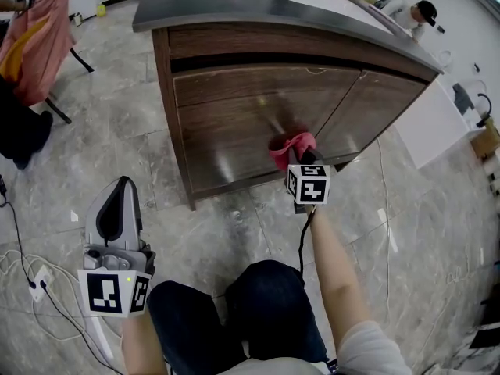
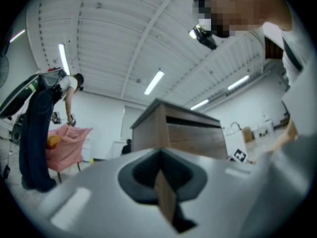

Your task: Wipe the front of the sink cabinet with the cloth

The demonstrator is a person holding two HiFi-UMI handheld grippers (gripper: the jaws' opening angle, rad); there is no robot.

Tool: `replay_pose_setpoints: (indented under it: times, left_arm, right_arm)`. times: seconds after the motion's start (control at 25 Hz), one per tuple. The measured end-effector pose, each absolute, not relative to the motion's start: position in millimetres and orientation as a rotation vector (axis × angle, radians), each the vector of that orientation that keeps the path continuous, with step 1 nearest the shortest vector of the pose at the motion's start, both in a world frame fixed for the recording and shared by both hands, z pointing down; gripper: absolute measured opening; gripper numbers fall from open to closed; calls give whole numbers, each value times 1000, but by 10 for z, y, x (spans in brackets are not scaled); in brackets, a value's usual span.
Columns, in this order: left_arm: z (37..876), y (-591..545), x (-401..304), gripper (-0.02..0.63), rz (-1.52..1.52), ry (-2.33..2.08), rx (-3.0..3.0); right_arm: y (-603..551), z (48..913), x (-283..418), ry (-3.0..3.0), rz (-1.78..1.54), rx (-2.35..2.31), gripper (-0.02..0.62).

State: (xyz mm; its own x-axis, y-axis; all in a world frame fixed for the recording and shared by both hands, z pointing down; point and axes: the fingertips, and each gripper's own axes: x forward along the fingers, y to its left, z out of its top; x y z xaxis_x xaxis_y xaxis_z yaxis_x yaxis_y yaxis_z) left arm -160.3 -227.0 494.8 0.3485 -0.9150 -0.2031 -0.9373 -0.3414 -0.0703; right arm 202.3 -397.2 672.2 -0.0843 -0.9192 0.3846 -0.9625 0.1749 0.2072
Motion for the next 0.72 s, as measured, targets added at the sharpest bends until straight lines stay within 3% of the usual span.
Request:
replay_pose_setpoints:
  times: [0.72]
  left_arm:
    - [4969,-2115,-1797,6,203,1735,-2402]
  right_arm:
    - [-3553,6719,207,-2291,-39,1336,46]
